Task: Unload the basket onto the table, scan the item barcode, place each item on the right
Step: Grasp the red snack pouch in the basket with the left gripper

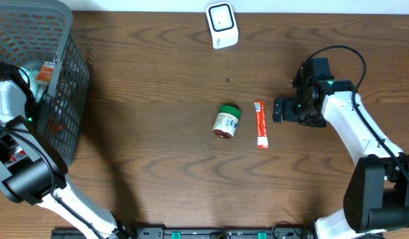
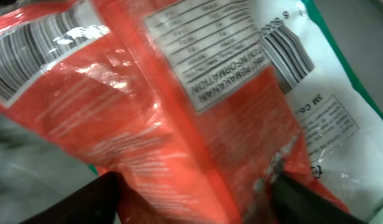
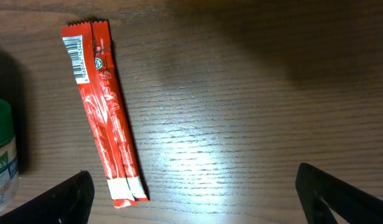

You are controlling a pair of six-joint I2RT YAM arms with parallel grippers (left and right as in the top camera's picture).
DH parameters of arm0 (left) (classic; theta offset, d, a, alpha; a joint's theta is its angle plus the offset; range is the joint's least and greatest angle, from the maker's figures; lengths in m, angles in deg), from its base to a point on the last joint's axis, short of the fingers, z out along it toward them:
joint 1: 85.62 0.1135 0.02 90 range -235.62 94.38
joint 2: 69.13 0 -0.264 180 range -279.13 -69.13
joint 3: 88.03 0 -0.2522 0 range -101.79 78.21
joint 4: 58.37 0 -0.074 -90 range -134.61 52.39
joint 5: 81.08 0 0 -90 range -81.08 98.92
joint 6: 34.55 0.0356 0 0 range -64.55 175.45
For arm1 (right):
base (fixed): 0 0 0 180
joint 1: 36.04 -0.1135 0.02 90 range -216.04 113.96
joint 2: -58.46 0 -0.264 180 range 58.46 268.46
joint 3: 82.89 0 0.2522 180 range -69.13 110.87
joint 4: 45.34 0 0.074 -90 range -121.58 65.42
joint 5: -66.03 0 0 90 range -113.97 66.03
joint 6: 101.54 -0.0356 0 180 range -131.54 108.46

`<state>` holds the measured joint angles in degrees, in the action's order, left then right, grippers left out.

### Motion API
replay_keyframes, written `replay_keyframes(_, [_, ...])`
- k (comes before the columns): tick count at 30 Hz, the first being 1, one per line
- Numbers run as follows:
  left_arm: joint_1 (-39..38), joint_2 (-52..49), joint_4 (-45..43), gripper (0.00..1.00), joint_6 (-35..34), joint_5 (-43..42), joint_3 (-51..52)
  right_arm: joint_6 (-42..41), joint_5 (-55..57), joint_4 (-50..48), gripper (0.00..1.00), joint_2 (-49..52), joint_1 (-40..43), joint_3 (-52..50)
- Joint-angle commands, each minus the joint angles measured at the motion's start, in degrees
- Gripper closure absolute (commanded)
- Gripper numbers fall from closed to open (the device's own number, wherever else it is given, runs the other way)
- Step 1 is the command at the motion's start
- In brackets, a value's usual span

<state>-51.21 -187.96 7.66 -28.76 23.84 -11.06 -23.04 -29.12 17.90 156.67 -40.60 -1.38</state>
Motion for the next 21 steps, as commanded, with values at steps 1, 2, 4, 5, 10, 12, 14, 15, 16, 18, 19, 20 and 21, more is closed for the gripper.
replay_keyframes(1, [0.28, -1.51, 1.44, 0.38, 0.48, -2.91, 2.38, 0.44, 0.37, 0.04, 0.01, -0.44, -0.02, -0.37])
replay_keyframes(2, [0.28, -1.51, 1.44, 0.45, 1.16, -2.91, 2.38, 0.44, 0.37, 0.04, 0.01, -0.44, -0.02, -0.37])
replay_keyframes(4, [0.28, -1.51, 1.40, 0.50, 2.19, -2.89, 2.38, 0.44, 0.39, 0.04, 0.01, -0.46, -0.02, -0.37])
replay_keyframes(5, [0.28, -1.51, 1.40, 0.54, 2.34, -2.89, 2.38, 0.44, 0.37, 0.04, 0.01, -0.46, -0.02, -0.37])
replay_keyframes(10, [0.28, -1.36, 1.42, 0.76, 3.69, -2.93, 2.36, 0.44, 0.37, 0.04, 0.01, -0.46, -0.02, -0.37])
replay_keyframes(12, [0.28, -0.70, 1.42, 0.79, 4.92, -2.93, 2.34, 0.44, 0.37, 0.04, 0.01, -0.46, -0.02, -0.37])
replay_keyframes(14, [0.31, 0.66, 1.62, 0.79, 5.11, -2.91, 2.16, 0.44, 0.37, 0.04, 0.01, -0.46, -0.02, -0.37])
replay_keyframes(15, [0.35, 1.46, 1.64, 0.79, 5.20, -2.91, 2.01, 0.44, 0.37, 0.04, 0.01, -0.46, -0.02, -0.37])
replay_keyframes(16, [0.35, 2.73, 1.60, 0.79, 6.51, -2.78, 1.73, 0.44, 0.37, 0.04, 0.01, -0.44, -0.02, -0.37])
replay_keyframes(18, [0.35, 5.46, 1.55, 0.81, 9.68, -1.25, 0.87, 0.42, 0.37, 0.04, 0.01, -0.46, -0.02, -0.37])
replay_keyframes(19, [0.35, 7.06, 1.55, 0.81, 10.60, -0.24, 0.48, 0.44, 0.37, 0.04, 0.01, -0.44, -0.02, -0.37])
replay_keyframes(20, [0.33, 9.14, 1.51, 0.81, 11.45, 0.94, 0.15, 0.44, 0.37, 0.04, 0.01, -0.46, -0.02, -0.37])
replay_keyframes(21, [0.33, 10.91, 1.31, 0.81, 12.39, 1.77, 0.09, 0.44, 0.37, 0.04, 0.01, -0.46, -0.02, -0.37])
